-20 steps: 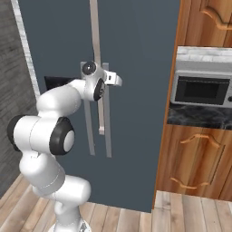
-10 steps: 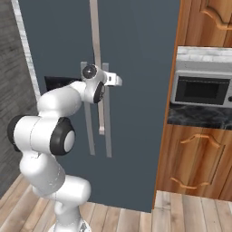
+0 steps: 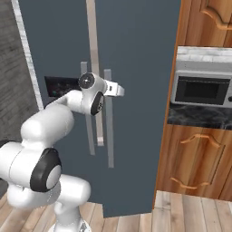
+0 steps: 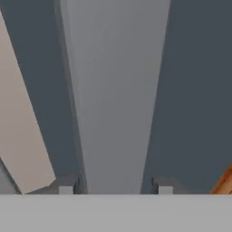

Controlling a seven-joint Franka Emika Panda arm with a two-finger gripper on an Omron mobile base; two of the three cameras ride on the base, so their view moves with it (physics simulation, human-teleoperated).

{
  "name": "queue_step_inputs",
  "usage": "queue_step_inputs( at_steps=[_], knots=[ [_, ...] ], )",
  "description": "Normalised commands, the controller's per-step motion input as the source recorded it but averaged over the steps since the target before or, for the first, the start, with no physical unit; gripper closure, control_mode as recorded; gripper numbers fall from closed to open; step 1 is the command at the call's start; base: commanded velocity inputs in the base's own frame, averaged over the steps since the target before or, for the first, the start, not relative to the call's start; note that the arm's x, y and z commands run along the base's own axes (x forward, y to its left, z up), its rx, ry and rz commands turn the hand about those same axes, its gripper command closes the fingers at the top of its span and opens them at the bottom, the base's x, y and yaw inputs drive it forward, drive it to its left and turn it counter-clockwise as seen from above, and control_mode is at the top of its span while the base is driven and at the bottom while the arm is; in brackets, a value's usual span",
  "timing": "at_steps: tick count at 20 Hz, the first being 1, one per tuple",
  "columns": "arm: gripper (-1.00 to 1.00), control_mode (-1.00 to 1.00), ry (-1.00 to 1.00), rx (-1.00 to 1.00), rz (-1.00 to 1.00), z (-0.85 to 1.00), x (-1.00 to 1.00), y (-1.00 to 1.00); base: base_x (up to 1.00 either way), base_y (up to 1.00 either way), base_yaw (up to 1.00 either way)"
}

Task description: Gather the cucumber and carrot from the fridge and place them on a tray on the dining counter. Then gather the chicken drumstick and fish from the fridge and place them on the other tray.

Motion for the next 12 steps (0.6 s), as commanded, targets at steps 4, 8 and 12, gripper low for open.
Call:
queue_step_inputs(
  at_steps=[4, 8, 12],
  knots=[
    [1.0, -1.0, 0.0, 0.09, -0.11, 0.01, -1.0, -0.31, 0.0, 0.0, 0.0],
    [1.0, -1.0, 0.01, 0.09, -0.11, 0.03, -0.73, -0.41, 0.0, 0.0, 0.0],
    [-1.0, -1.0, 0.01, 0.08, -0.09, 0.02, -0.63, -0.42, 0.0, 0.0, 0.0]
  ],
)
